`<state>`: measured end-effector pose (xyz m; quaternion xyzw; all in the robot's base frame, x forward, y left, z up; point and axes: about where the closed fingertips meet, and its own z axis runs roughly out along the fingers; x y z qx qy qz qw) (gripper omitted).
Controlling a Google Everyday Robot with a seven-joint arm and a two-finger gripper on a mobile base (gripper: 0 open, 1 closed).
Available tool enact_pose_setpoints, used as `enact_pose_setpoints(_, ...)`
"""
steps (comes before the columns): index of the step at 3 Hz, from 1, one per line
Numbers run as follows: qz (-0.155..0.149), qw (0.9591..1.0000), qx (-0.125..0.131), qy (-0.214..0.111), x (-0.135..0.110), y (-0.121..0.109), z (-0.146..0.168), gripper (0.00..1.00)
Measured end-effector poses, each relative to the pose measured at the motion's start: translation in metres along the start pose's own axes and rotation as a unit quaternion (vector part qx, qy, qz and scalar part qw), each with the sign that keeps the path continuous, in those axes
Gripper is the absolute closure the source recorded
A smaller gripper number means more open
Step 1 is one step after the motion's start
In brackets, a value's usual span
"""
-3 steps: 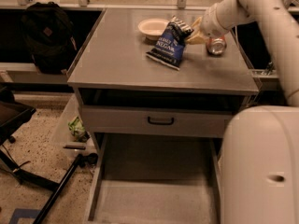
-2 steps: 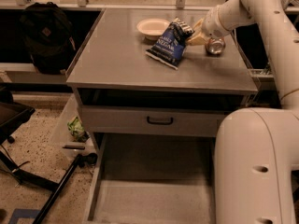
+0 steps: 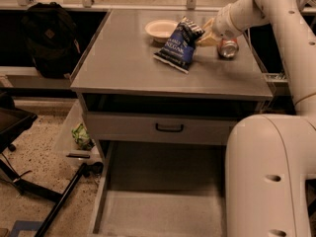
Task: Pick blue chip bag from middle drawer and place on counter
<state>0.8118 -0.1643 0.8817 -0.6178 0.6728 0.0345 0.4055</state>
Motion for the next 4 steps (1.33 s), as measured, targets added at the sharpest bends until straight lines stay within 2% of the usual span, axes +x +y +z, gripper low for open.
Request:
enact_pose_setpoints(2, 0.000, 1.0000, 0.000, 0.000, 0.0000, 0.0000, 0.0001, 0.11)
enact_pose_setpoints(3, 0.000, 1.0000, 0.000, 0.000, 0.0000, 0.0001, 0.0002, 0.00)
enact_pose_setpoints(4, 0.000, 1.0000, 0.000, 0.000, 0.0000, 0.0001, 0.0002, 0.00)
